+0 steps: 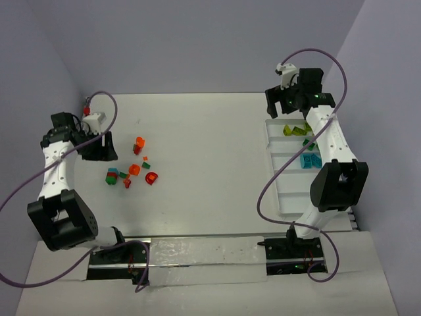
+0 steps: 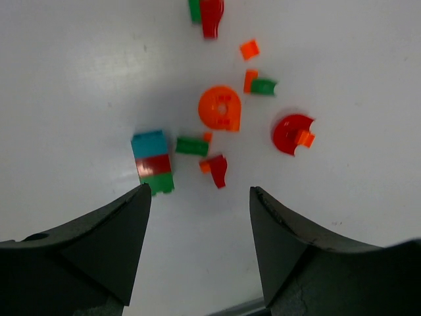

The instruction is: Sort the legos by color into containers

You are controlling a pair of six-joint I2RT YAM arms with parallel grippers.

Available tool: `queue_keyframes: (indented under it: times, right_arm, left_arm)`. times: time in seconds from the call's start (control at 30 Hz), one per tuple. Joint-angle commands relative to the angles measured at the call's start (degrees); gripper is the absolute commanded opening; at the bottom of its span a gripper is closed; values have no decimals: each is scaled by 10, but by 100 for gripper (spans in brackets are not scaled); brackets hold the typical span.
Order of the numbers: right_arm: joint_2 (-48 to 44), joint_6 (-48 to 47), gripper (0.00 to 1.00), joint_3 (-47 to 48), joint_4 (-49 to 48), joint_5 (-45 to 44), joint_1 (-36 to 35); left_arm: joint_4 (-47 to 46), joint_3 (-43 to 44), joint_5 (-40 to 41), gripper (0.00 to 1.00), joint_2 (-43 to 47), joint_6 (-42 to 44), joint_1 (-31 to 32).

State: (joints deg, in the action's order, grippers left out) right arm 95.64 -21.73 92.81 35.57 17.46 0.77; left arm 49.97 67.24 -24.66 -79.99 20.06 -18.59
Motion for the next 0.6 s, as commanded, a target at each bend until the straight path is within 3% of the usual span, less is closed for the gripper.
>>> queue_keyframes:
  times: [0.0, 0.23, 0.57]
  right_arm:
    - [-29, 12, 100, -31, -11, 1, -25]
    - [-27, 25, 100, -33, -8, 4, -36]
    - [-22, 33, 100, -19, 8, 1, -39]
  left_arm:
    - [29, -61, 77, 68, 50, -4, -3]
    - [-87, -153, 157, 65, 59, -27, -3]
    - [-179, -152, 143, 61, 4, -63, -3]
